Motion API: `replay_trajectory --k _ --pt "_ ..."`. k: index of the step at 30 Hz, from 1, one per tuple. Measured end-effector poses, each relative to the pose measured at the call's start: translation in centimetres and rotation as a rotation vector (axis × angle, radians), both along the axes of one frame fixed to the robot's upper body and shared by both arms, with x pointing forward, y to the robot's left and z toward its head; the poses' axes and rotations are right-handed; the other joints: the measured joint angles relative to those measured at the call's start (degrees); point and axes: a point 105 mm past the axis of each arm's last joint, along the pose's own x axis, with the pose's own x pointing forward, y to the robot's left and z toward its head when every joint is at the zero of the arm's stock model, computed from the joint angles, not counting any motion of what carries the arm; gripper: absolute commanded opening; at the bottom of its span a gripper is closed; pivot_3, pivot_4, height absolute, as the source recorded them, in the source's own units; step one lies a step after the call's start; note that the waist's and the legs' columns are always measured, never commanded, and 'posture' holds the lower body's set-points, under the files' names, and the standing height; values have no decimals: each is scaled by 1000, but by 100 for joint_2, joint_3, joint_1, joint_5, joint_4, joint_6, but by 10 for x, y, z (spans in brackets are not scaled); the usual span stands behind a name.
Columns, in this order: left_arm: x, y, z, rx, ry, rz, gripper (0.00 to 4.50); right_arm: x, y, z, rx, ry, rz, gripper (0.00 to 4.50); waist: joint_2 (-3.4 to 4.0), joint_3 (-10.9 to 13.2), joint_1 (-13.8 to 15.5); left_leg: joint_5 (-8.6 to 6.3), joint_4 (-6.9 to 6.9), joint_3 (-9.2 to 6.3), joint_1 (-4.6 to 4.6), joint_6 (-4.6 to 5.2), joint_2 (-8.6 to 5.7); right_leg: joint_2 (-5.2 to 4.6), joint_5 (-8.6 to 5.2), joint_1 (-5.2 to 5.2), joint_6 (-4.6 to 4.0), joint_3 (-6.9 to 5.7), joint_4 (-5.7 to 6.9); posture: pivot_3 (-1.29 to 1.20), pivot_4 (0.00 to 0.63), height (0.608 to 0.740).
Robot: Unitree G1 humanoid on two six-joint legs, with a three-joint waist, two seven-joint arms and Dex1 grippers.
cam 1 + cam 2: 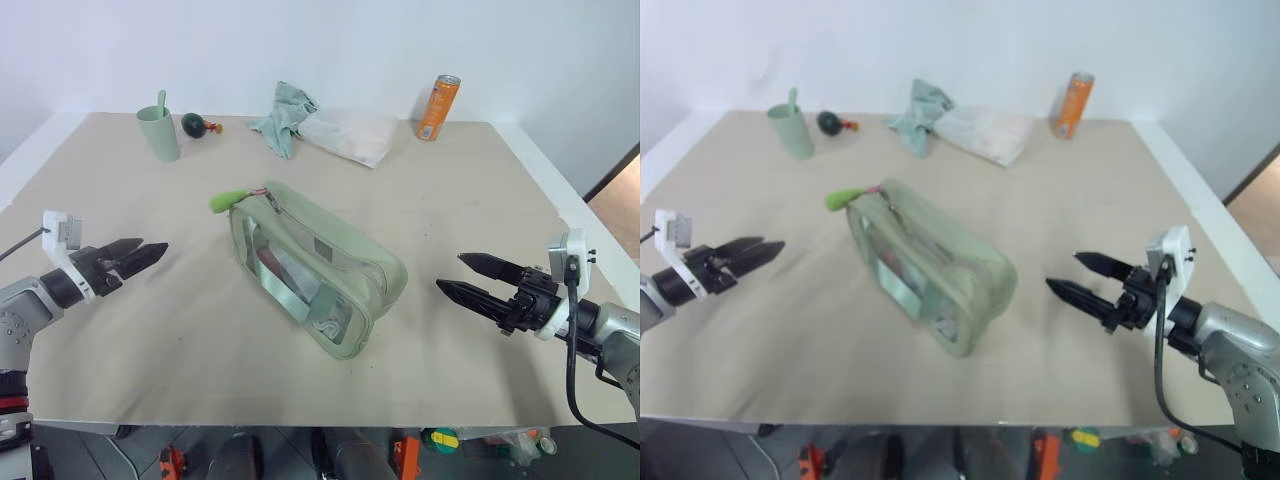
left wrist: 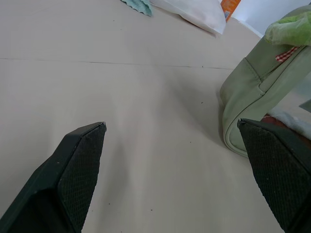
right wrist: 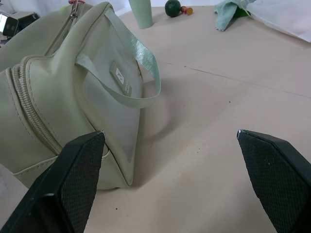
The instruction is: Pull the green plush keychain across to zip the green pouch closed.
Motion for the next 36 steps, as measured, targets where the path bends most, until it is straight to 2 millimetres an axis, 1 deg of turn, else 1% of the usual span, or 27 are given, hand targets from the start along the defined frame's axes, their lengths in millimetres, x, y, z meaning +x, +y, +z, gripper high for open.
replay_trajectory --k 2,3,5,6,8,9,11,13,15,17,18,21,27,36 --pt "0 -1 0 1 2 -2 4488 0 0 0 0 0 0 4500 0 0 0 0 0 -1 0 0 0 0 0 0 0 -1 0 0 150 740" --pt "-2 -5 1 11 5 -24 4488 1 1 1 -4 -1 1 4500 0 0 0 0 1 -1 -2 0 0 0 0 0 0 0 0 0 150 740" --pt "-3 -18 7 20 -7 -77 4488 5 5 9 -16 -28 20 4500 1 3 -3 0 8 1 -5 0 0 -1 2 -2 3 1 2 0 150 740" --pt "-2 -25 17 11 -35 -105 4488 7 7 18 -29 -57 32 4500 1 3 -2 0 13 -2 -6 0 0 -1 3 0 4 -3 3 0 150 740" --pt "-2 -30 32 7 -92 -123 4488 10 12 31 -32 -94 54 4500 1 3 -4 0 14 -3 -5 0 1 1 3 1 4 -3 3 0 150 740" --pt "-6 -34 40 25 -146 -143 4488 10 16 39 -19 -109 79 4500 1 3 -14 0 11 -1 -5 0 1 2 3 0 4 0 3 0 150 740" --pt "-20 -46 52 58 -236 -222 4488 5 28 54 14 -132 150 4500 1 3 -18 -3 6 -1 -4 -2 3 3 -1 -1 -3 2 3 0 150 740" --pt "-33 -57 53 54 -257 -312 4488 -4 44 67 42 -153 244 4500 5 5 -13 -6 4 -4 -4 -6 4 5 -9 -3 -7 -1 6 0 150 740" --pt "-48 -67 49 28 -250 -409 4488 -22 68 78 33 -175 382 4500 6 6 -5 -9 4 -14 -5 -10 6 7 -18 -2 -10 -11 9 0 150 740" --pt "-55 -72 48 16 -247 -457 4488 -32 81 76 1 -160 452 4500 5 6 -2 -9 5 -24 -8 -10 7 6 -21 0 -11 -22 9 0 150 740" --pt "-62 -77 45 31 -243 -495 4488 -38 90 71 -28 -137 502 4500 5 6 -1 -9 7 -25 -9 -10 7 5 -21 0 -11 -23 9 0 150 740" --pt "-69 -85 38 51 -233 -548 4488 -48 104 61 -73 -104 577 4500 6 7 7 -9 17 -28 -10 -10 2 -1 -21 4 -10 -27 11 0 150 740" --pt "-71 -87 38 48 -237 -569 4488 -54 111 51 -170 -86 629 4500 5 7 8 -9 25 -27 -9 -9 2 -2 -18 5 -6 -27 11 0 150 740" --pt "-74 -93 42 80 -280 -599 4488 -40 112 27 -320 -100 581 4500 6 7 11 -9 21 -31 -11 -10 3 -1 -21 4 -11 -32 11 0 150 740"
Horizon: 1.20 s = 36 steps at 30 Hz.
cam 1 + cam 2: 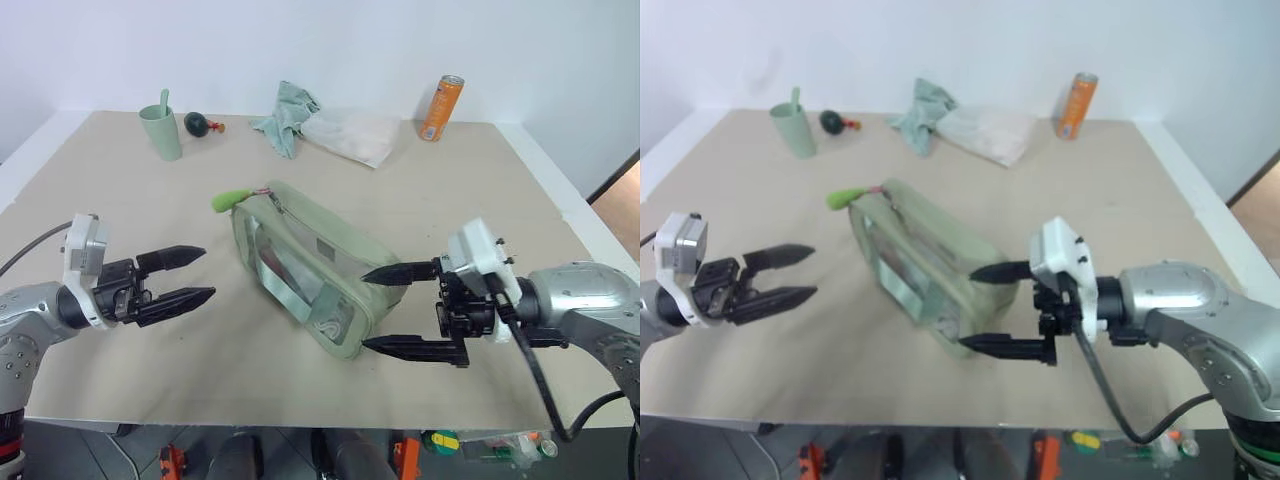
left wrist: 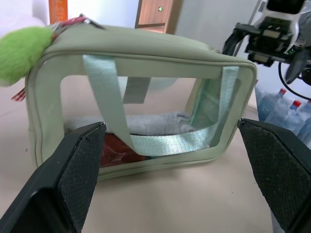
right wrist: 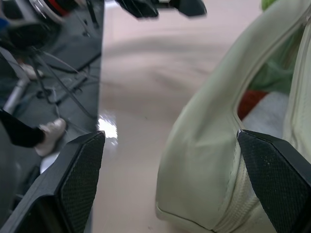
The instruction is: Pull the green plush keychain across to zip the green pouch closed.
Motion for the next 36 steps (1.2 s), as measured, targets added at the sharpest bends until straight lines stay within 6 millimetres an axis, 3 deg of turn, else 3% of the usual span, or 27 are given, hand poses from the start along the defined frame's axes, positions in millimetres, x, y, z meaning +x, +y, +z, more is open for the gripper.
replay_trajectory --k 3,6,14,17,24,28,33,36 --pt "0 -1 2 2 -21 -1 4488 3 5 -5 -4 -19 6 4500 -1 0 -2 0 2 -1 1 0 1 1 0 0 0 -1 2 0 150 740" --pt "1 -2 6 1 -36 -1 4500 8 9 -13 2 -28 4 3730 -1 0 -2 0 3 -1 2 0 0 1 0 1 0 -1 5 0 150 740" --pt "3 -4 12 -32 -52 1 4500 12 9 -17 14 -32 20 853 -1 0 -2 0 3 -2 1 0 1 3 0 0 0 -1 6 0 150 740" --pt "2 -5 16 -48 -65 -12 4500 12 8 -19 7 -29 21 58 -1 0 -1 1 7 -4 2 -1 1 3 1 1 0 -3 9 0 150 740" --pt "4 -8 29 -93 -100 -21 4500 14 4 -21 -11 -56 24 58 -1 0 -1 1 8 -3 1 -1 0 2 1 2 1 -3 9 0 150 740" --pt "7 -6 31 -111 -99 -8 4500 29 -6 -18 -31 -131 -15 58 -1 -1 -3 2 12 0 5 0 -1 3 4 4 5 -1 10 0 150 740" --pt "15 3 32 -149 -79 21 4500 60 -27 9 -78 -289 -20 58 1 1 -10 12 16 7 9 11 0 5 18 3 1 1 11 0 150 740" --pt "18 5 32 -159 -68 34 4500 63 -26 25 -67 -352 18 58 2 2 -6 12 9 1 5 12 4 12 15 -1 -8 -1 12 0 150 740"
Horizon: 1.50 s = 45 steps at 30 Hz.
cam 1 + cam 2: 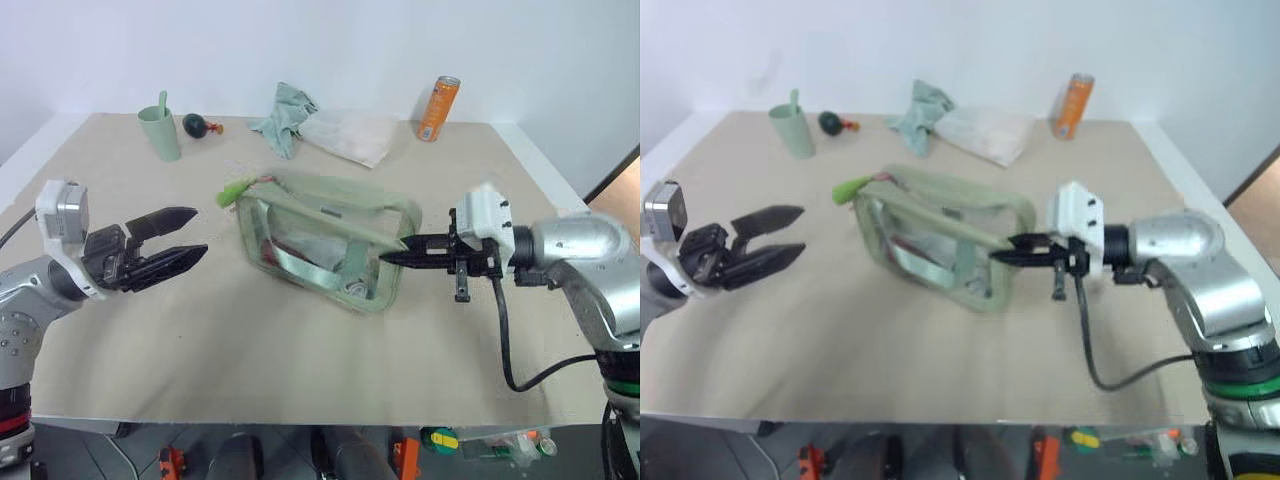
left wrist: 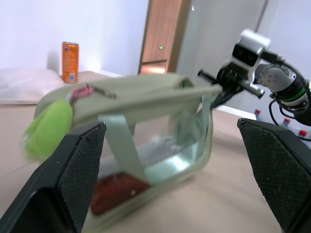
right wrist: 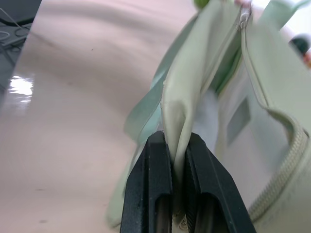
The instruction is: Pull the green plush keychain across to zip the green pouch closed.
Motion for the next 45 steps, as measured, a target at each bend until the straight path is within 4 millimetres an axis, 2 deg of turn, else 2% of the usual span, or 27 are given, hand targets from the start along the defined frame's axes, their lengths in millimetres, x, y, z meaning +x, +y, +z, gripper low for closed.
replay_trajectory --k 3,10,13,17,22,23,27,33,34,36,38,41,45 --pt "4 4 -1 -15 23 18 4500 -1 12 12 6 -105 92 58 0 0 0 -5 -11 -5 -2 -3 7 7 -12 -3 -17 -5 0 0 150 740" --pt "7 13 0 -28 47 48 4500 -9 29 -5 -30 -128 245 58 1 1 4 -13 -7 -6 -7 -16 7 2 -23 -4 -25 -8 2 0 150 740" --pt "8 17 1 -34 49 59 4500 -10 36 -1 -12 -144 285 58 2 2 7 -13 -1 -6 -7 -16 6 0 -22 -3 -24 -10 7 0 150 740" --pt "7 20 3 -22 54 67 4500 -13 36 1 -32 -190 327 58 2 1 8 -13 1 -9 -6 -17 5 -2 -21 0 -24 -15 7 0 150 740" --pt "7 22 4 -17 56 74 4500 -5 29 -9 -78 -216 313 58 2 1 10 -13 1 -8 -6 -17 6 -2 -21 0 -25 -15 7 0 150 740" --pt "7 22 4 -17 58 74 4500 -1 27 -13 -91 -228 285 828 2 1 10 -13 1 -8 -5 -17 6 -2 -21 -1 -25 -15 8 0 150 740" --pt "7 22 4 -17 58 75 4500 5 21 -32 -128 -168 239 2184 3 2 -1 -12 1 -5 -1 -18 9 1 -19 -2 -31 -13 14 0 150 740" --pt "6 21 4 -26 60 68 4500 14 13 -37 -137 -135 156 4245 3 2 8 -8 1 -7 2 -24 9 -1 -16 0 -35 -17 16 0 150 740" --pt "6 20 5 -30 63 62 4500 16 7 -39 -146 -91 125 4460 3 2 9 -7 2 -5 1 -24 7 -4 -16 1 -35 -16 16 0 150 740" --pt "5 19 5 -35 68 49 4500 17 -1 -38 -135 -18 81 4460 2 2 10 -8 2 -5 1 -24 4 -7 -16 1 -35 -16 16 0 150 740" --pt "0 15 7 -38 58 2 4500 12 -12 -26 -62 135 26 4460 4 3 15 -8 2 -6 -1 -24 1 -10 -16 1 -36 -15 16 0 150 740" --pt "-4 8 11 -31 49 -46 4500 2 -13 -10 39 237 41 4460 4 4 12 -8 1 -9 -1 -24 2 -7 -17 1 -35 -15 16 0 150 740" --pt "-12 -6 32 -3 -30 -132 4500 -25 -9 8 151 355 121 4460 3 3 13 -8 1 -18 2 -24 5 1 -17 6 -34 -22 16 0 150 740"
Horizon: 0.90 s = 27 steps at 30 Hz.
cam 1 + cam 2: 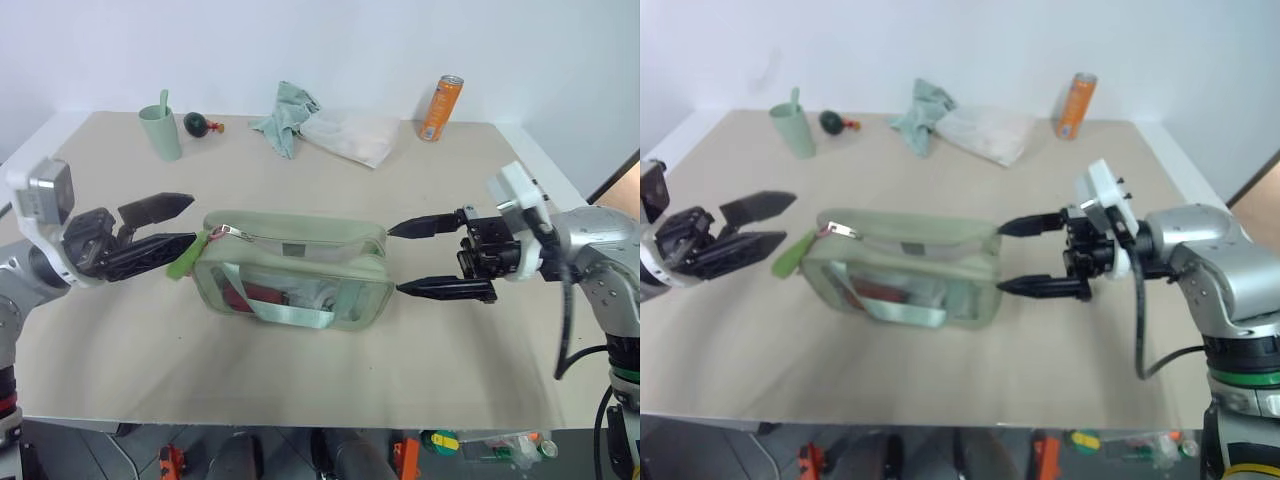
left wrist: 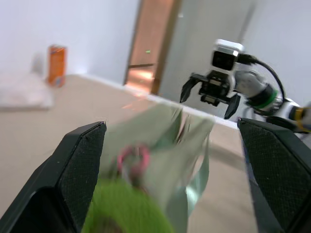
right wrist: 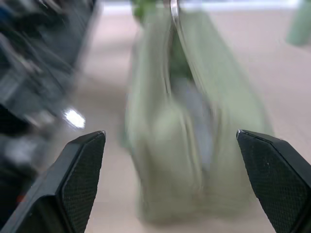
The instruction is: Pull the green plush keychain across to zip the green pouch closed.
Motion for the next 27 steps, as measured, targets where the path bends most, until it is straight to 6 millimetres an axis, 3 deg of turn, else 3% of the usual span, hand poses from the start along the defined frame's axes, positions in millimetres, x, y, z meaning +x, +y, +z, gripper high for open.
replay_trajectory --k 9,21,27 --pt "-9 -9 5 32 -17 -73 4500 -21 2 -22 -14 129 -17 4460 1 0 -12 0 1 4 2 0 -1 0 1 0 6 5 0 0 150 740" --pt "-12 -20 -9 75 15 -117 4500 -8 20 -28 54 34 -74 4460 0 0 -25 1 0 3 6 0 10 12 3 0 8 5 0 0 150 740" --pt "-10 -22 -13 46 33 -102 4500 -6 24 -27 77 17 -74 2587 0 0 -24 1 0 3 6 0 12 14 3 0 7 4 0 0 150 740"
